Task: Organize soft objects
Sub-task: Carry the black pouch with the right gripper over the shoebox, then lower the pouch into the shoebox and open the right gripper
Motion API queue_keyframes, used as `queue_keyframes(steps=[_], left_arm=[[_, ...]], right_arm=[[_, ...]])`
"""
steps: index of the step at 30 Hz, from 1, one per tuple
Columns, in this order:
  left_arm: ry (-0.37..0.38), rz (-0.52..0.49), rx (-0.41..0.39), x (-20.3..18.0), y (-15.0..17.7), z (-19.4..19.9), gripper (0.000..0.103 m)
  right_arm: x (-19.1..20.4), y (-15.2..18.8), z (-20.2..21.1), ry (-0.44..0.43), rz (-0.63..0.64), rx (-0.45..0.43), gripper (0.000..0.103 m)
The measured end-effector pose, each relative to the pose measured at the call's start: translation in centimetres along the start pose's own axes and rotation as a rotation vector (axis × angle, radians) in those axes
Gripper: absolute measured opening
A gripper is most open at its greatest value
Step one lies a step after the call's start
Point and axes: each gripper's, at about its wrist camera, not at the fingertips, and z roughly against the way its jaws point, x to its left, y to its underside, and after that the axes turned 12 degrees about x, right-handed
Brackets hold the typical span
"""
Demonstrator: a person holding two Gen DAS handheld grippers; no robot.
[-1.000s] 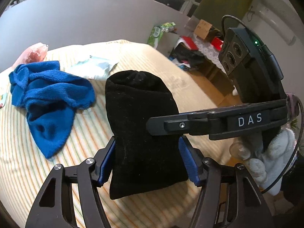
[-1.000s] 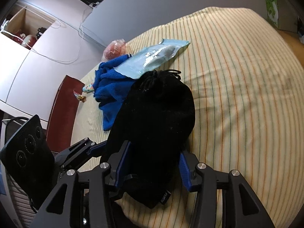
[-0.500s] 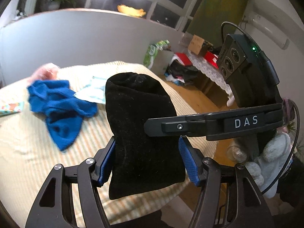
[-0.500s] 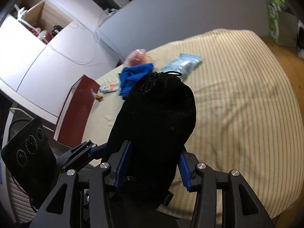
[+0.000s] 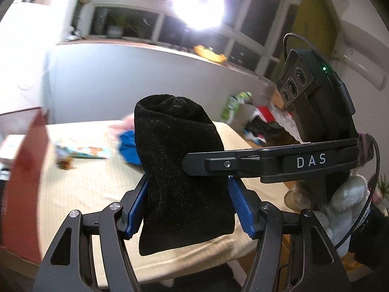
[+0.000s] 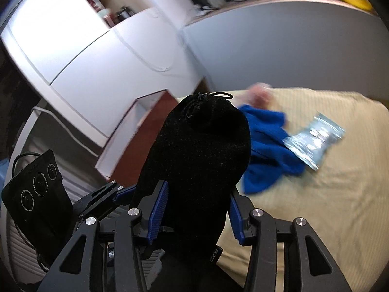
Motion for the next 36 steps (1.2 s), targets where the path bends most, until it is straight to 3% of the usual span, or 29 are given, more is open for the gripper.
queue_keyframes(steps=[11, 20, 28, 36], left_arm=[[-0.133, 0.121, -0.062, 8.5, 1.9, 6.6, 0.063], [-0.217, 0.226, -0.090, 14.9, 3.3, 9.8, 0.063], [-0.331, 0.281, -0.076, 19.9, 3.4, 10.9, 0.063], [-0.381, 0.315, -0.040, 21.8, 3.8, 10.5, 0.063]], right_arm=[[9.1, -5.2, -6.6, -0.076, 0.140, 0.072, 0.044], [15.6, -8.4, -12.5, -0.127, 0.217, 0.137, 0.044], [19.4, -10.6, -17.0, -0.150, 0.243, 0.165, 0.044], [20.1, -12.2, -21.0, -0.143, 0.185, 0.211, 0.044]])
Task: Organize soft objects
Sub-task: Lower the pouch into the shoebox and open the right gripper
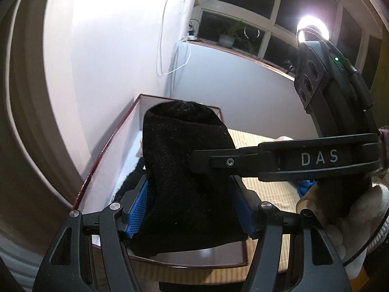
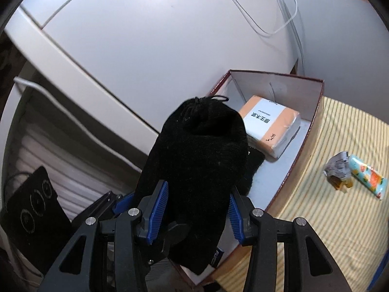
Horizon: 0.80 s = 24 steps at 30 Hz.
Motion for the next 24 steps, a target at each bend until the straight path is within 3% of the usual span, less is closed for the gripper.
queue_keyframes(steps=[3, 6, 13, 24], left_arm=[[-0.034, 0.004, 0.001, 0.2, 0.2, -0.3, 0.063], [-0.046, 0.013, 0.004, 0.5, 0.3, -0.3, 0.063], [-0.061, 0.008, -0.012, 0.0, 0.8, 0.2, 0.063], [0.020, 0.008, -0.053, -2.8, 1.2, 0.8, 0.063]], right_arm=[[-0.1, -0.1, -0.8, 0.023, -0.002, 0.012, 0.044], [-0.5, 0.1, -1.0, 0.048, -0.005, 0.005, 0.052], [-2.1, 1.3, 0.7, 0.048, -0.013, -0.042, 0.058], [-4.4, 5.4, 5.5, 0.116, 0.050, -0.081, 0.060]])
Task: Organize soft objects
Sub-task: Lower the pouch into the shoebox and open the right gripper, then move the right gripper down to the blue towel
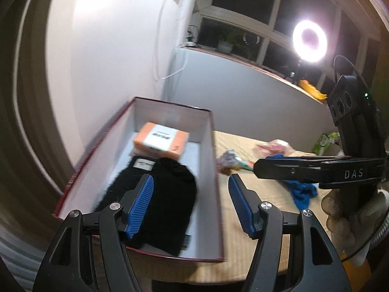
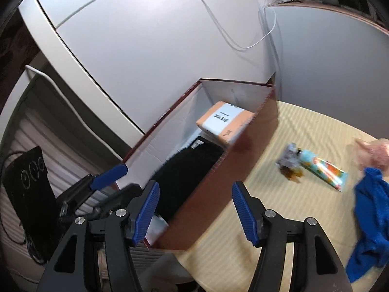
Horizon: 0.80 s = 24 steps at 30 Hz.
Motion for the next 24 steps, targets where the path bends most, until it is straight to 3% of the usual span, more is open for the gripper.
queue_keyframes(steps=[5, 14, 24], left_arm=[[0.081, -0.029, 0.005, -3.1, 0.6, -0.4, 0.063], [0.214, -0.095, 0.087, -10.2, 1.6, -4.1, 0.063], [0.306, -0.177, 0.200, -18.7, 2.7, -10.1, 0.065]], right_arm=[[-3.2, 2.3, 3.7, 0.024, -0.019, -0.028, 0.069], [-12.7, 6.4, 10.5, 0.093, -0.136, -0.093, 0.070], [-20.0, 7.6, 11.4, 0.131, -0.200, -0.012, 0.071]])
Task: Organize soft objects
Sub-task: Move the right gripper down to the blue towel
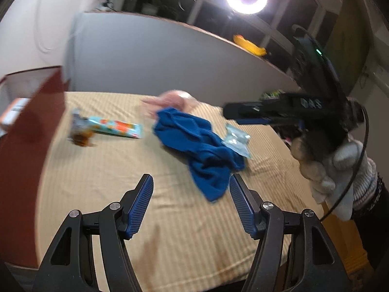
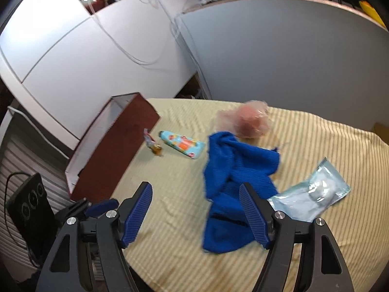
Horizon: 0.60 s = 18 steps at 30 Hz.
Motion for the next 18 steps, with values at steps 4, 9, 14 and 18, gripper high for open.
queue_keyframes(steps=[4, 9, 14, 18], left_arm=[[0.018, -0.009, 0.040, -1.2, -0.8, -3.0, 0.065], [0.017, -0.010, 0.075, -2.0, -2.1, -6.0, 0.065], [0.008, 0.006, 0.108, -2.0, -3.0, -8.0, 0.065], [0.010, 0.021, 0.111, -1.6, -3.6, -8.9, 0.065]], right_arm=[[-2.6, -0.7, -1.5, 0.016, -0.048, 0.040, 0.071], [-5.2, -1.7, -3.4, 0.038, -0.102, 0.068, 0.071], [-7.3, -2.7, -5.1, 0.009, -0.149, 0.091, 0.071], [-7.9, -3.1, -6.5, 0.002, -0.153, 0.110, 0.071]])
